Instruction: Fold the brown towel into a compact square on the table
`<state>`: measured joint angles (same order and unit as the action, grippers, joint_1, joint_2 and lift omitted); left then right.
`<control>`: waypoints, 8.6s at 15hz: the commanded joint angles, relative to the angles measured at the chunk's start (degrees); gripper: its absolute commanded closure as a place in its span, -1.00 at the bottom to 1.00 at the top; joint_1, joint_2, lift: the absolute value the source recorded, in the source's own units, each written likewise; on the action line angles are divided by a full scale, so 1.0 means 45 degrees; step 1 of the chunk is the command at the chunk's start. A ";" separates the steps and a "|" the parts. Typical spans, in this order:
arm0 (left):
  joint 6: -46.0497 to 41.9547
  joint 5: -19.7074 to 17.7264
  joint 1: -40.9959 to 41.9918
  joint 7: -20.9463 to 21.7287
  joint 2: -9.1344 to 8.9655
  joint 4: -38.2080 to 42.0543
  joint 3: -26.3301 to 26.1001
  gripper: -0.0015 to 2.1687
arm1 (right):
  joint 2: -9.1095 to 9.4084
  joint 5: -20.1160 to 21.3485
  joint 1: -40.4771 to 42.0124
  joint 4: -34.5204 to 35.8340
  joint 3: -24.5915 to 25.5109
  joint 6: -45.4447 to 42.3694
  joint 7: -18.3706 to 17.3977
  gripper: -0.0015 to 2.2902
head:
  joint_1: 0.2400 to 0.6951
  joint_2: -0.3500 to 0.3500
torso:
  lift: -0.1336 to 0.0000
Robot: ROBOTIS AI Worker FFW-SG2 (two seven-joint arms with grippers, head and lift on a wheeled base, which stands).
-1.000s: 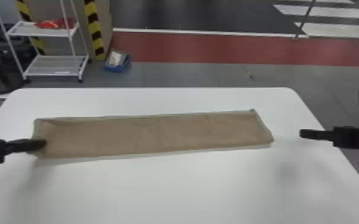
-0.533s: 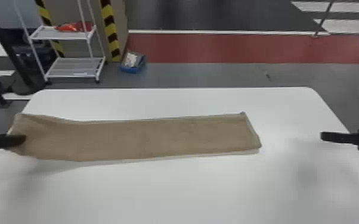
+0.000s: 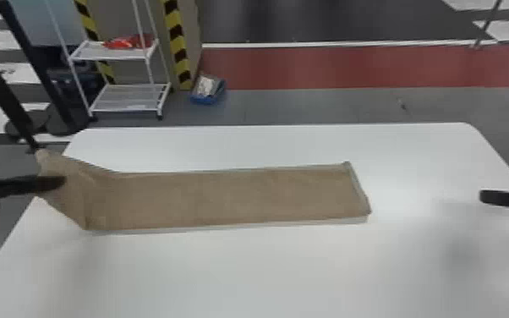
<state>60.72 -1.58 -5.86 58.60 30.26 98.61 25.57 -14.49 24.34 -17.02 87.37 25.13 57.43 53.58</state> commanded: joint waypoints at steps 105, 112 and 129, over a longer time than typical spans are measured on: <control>0.1343 -0.0900 0.1868 -0.2455 -0.2485 0.2931 -0.1640 -0.93 | 0.3232 -0.0467 0.0775 0.1933 -0.7323 0.1293 -0.1593 -0.66 | 1.00 0.66 | -0.84; 0.1226 -0.0900 0.1908 -0.2436 -0.2427 0.2814 -0.1582 -0.93 | 0.3232 -0.0545 0.0697 0.1640 -0.7597 0.0980 -0.1593 -0.65 | 1.00 0.72 | -0.84; 0.1187 -0.0919 0.2044 -0.2338 -0.2329 0.2736 -0.1523 -0.92 | 0.3232 -0.0487 0.0677 0.1562 -0.7714 0.0707 -0.1417 -0.28 | 1.00 0.77 | -0.84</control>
<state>66.05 -5.65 3.31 48.06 19.70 111.06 18.66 -0.09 22.08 -14.05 94.19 -9.79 60.47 47.20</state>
